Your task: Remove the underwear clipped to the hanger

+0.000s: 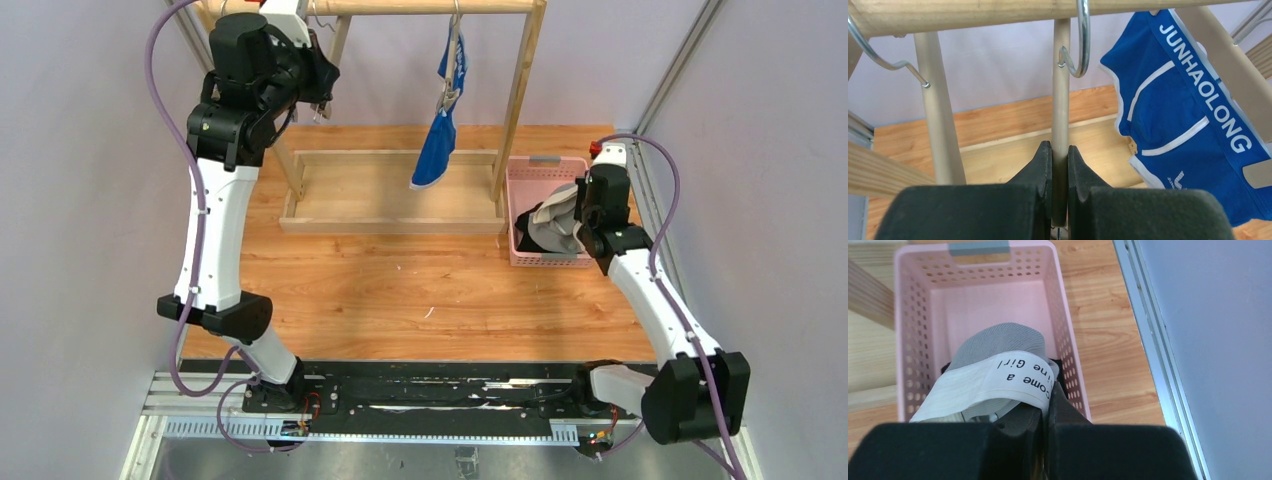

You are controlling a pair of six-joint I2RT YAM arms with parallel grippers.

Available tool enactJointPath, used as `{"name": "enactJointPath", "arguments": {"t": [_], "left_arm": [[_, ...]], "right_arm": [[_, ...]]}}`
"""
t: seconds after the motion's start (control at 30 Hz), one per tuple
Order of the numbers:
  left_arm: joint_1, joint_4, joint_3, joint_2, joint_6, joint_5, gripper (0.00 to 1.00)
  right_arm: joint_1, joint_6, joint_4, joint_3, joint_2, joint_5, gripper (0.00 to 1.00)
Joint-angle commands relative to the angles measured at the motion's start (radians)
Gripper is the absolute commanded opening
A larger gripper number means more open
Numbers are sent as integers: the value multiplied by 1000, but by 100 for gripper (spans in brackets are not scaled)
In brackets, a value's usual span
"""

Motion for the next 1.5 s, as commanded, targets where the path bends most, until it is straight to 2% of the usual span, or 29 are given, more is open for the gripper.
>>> {"name": "enactJointPath", "arguments": {"t": [0.0, 0.3, 0.5, 0.63, 0.67, 0.73, 0.8, 0.9, 1.0, 1.13, 1.47], "left_arm": [[12, 105, 1, 10, -21, 11, 0], [26, 121, 0, 50, -35, 2, 0], [31, 108, -25, 69, -35, 4, 1], [33, 111, -53, 64, -43, 24, 11], [33, 118, -64, 56, -44, 26, 16], [33, 130, -84, 33, -44, 19, 29], [33, 148, -114, 0, -42, 4, 38], [33, 173, -159, -60, -31, -20, 46], [33, 183, -207, -114, -13, -41, 50], [33, 216, -268, -188, -6, -60, 56], [32, 234, -338, -318, 7, -8, 58]], "right_arm": [[-66, 13, 91, -25, 34, -56, 0], [-108, 28, 144, -70, 89, -91, 0], [-113, 29, 132, -75, 129, -54, 0], [-113, 42, 105, -70, 155, -31, 0], [-114, 43, 101, -70, 159, -22, 1], [-115, 41, 86, -60, 167, -18, 6], [-115, 40, 79, -50, 172, -24, 20], [-115, 42, 75, -41, 175, -29, 37], [-116, 42, 67, -34, 167, -34, 48], [-114, 39, 61, -29, 130, -58, 51], [-113, 35, 69, -42, -29, -193, 52]]}}
